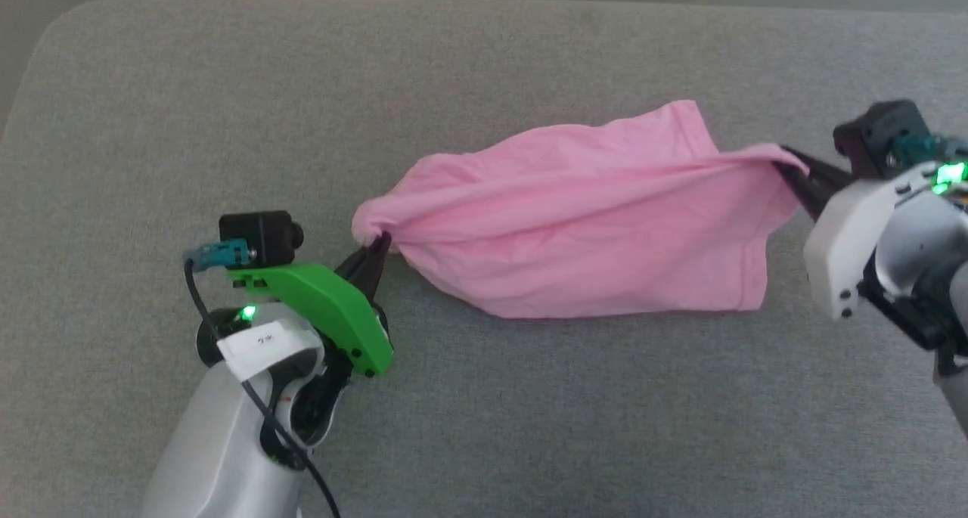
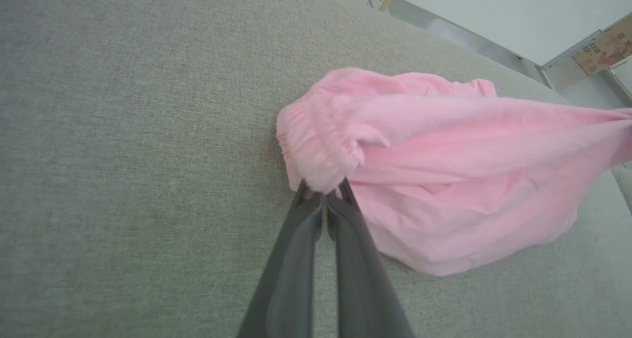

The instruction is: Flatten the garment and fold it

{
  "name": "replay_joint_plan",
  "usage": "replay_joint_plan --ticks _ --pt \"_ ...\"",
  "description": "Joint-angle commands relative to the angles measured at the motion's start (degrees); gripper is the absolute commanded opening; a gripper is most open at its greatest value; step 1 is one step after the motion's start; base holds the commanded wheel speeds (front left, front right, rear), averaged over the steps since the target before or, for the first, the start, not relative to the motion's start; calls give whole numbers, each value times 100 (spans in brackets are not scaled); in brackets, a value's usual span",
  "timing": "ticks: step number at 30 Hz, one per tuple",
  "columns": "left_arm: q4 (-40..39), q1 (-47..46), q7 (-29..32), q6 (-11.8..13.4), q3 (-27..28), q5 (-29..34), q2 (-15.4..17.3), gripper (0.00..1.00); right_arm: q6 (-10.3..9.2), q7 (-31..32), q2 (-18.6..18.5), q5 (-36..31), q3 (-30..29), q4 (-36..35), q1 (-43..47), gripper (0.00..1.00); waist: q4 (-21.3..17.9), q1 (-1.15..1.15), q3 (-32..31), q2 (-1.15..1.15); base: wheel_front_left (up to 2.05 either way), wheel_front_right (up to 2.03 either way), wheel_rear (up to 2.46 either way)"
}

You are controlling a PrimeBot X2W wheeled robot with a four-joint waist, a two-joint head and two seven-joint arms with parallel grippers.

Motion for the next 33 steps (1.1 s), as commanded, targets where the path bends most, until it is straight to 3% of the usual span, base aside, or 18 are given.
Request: replay_joint_plan --ticks 1,5,15,27,28,29,30,33 --pt "75 -215 -32 -11 2 41 -31 0 -10 -39 -40 55 96 158 -255 0 160 0 195 0 0 0 0" --pt "340 -601 13 -47 -64 66 -97 0 -10 -86 -97 182 383 685 -824 0 272 0 326 0 0 0 0" --pt "969 -1470 572 132 -317 272 -142 0 -10 -445 -9 311 1176 2133 -2181 0 437 0 774 0 0 0 0" --pt "1043 -1525 1275 159 -609 178 -139 0 -10 132 -71 1047 2188 3263 -2825 0 581 0 984 0 0 0 0" --pt "999 -1506 1228 167 -587 161 -150 75 -10 126 -73 1139 2205 3299 -2833 24 580 0 966 0 0 0 0" --pt "965 -1489 1197 161 -584 158 -149 100 -10 112 -76 1199 2227 3316 -2827 74 577 0 942 0 0 0 0" --pt "923 -1459 1134 153 -576 162 -143 100 -10 98 -83 1277 2242 3347 -2803 100 572 0 895 0 0 0 0" --pt "780 -1344 801 121 -515 206 -122 100 -10 -139 -111 1428 2242 3309 -2711 100 547 0 733 0 0 0 0"
